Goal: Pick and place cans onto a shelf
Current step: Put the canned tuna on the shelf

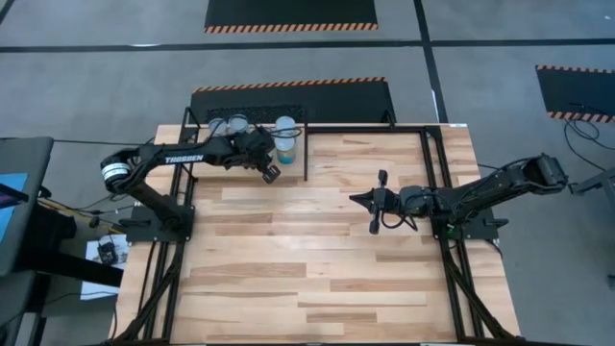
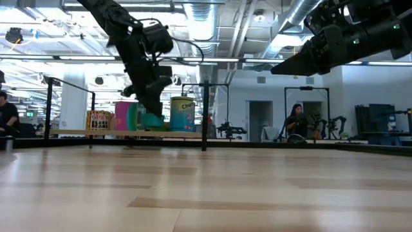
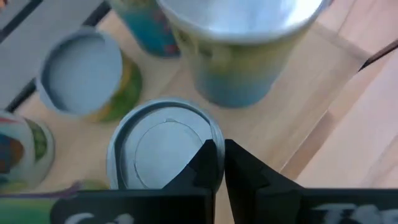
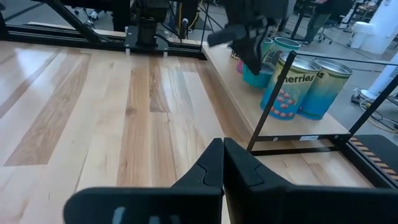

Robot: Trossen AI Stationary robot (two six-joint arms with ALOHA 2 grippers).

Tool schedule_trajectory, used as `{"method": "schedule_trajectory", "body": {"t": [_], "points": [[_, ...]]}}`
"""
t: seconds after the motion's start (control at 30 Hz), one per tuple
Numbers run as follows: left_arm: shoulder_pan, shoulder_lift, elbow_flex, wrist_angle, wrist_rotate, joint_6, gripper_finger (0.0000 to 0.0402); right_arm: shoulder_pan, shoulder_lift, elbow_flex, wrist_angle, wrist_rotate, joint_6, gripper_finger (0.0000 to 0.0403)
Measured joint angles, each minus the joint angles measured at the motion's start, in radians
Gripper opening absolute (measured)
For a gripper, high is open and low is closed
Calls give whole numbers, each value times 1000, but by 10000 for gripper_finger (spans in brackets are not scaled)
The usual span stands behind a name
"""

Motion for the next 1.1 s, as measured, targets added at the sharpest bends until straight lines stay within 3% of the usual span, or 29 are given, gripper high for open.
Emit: {"method": "schedule_trajectory", "body": {"t": [0.23,0.53,1.1], "points": [[-1,72,0,48,-13,2,6,0,0,0,-1,0,0,16],[-1,71,1,49,-29,2,8,0,0,0,-1,0,0,17],[-1,70,1,44,-69,40,52,0,0,0,-1,0,0,17]]}}
